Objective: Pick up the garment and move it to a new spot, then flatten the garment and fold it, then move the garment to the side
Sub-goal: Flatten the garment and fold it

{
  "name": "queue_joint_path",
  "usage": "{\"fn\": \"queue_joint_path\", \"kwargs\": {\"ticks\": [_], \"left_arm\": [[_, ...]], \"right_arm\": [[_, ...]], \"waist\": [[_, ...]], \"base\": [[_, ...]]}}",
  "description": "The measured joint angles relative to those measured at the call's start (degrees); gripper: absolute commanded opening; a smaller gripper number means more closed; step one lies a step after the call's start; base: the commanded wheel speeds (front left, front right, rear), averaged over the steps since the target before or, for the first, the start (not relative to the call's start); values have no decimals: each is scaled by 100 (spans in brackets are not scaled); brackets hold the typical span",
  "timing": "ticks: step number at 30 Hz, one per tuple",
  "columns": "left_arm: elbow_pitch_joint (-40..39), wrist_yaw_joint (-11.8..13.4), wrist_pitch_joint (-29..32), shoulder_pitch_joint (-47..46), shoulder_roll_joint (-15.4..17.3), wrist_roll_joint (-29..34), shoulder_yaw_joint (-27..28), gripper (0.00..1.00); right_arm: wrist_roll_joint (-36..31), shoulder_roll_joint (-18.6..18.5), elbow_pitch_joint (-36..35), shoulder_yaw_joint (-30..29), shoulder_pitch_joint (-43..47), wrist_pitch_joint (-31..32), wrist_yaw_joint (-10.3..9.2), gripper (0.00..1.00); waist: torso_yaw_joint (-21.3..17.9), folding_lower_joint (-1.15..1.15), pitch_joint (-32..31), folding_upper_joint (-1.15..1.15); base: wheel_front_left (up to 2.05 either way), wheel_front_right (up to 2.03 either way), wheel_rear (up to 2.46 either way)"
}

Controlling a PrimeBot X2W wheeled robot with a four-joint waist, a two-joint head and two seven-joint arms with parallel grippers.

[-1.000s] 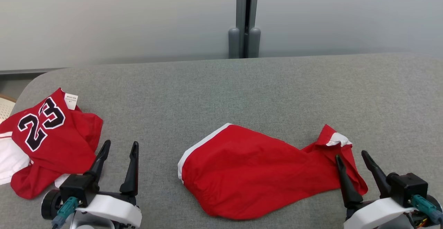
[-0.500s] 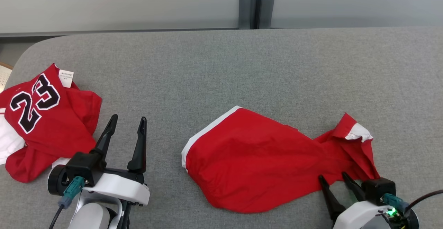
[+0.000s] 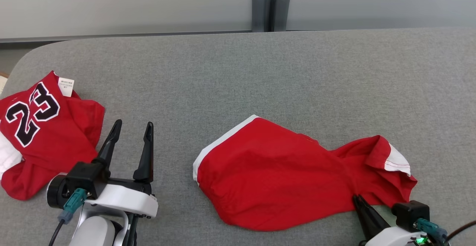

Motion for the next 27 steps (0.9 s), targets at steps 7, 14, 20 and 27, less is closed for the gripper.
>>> {"fn": "queue_joint_path", "kwargs": {"ticks": [7, 14, 20, 27], "left_arm": [[-82, 0, -2, 26, -40, 60, 99, 100], [-107, -9, -9, 15, -97, 130, 133, 100], [-100, -80, -10, -219, -234, 213, 75, 100], [-118, -162, -10, -491, -403, 296, 24, 100]], "right_arm": [[25, -44, -1382, -38, 471, 364, -1, 0], [11, -127, -2250, -165, 258, 621, -1, 0], [5, -168, -2143, -320, -355, 634, -1, 0], [52, -252, -1778, -371, -951, 584, -1, 0]], "waist": [[-109, 0, 0, 0], [-149, 0, 61, 0], [18, 0, 248, 0], [247, 0, 544, 0]], "base": [[0, 0, 0], [0, 0, 0], [0, 0, 0], [0, 0, 0]]}}
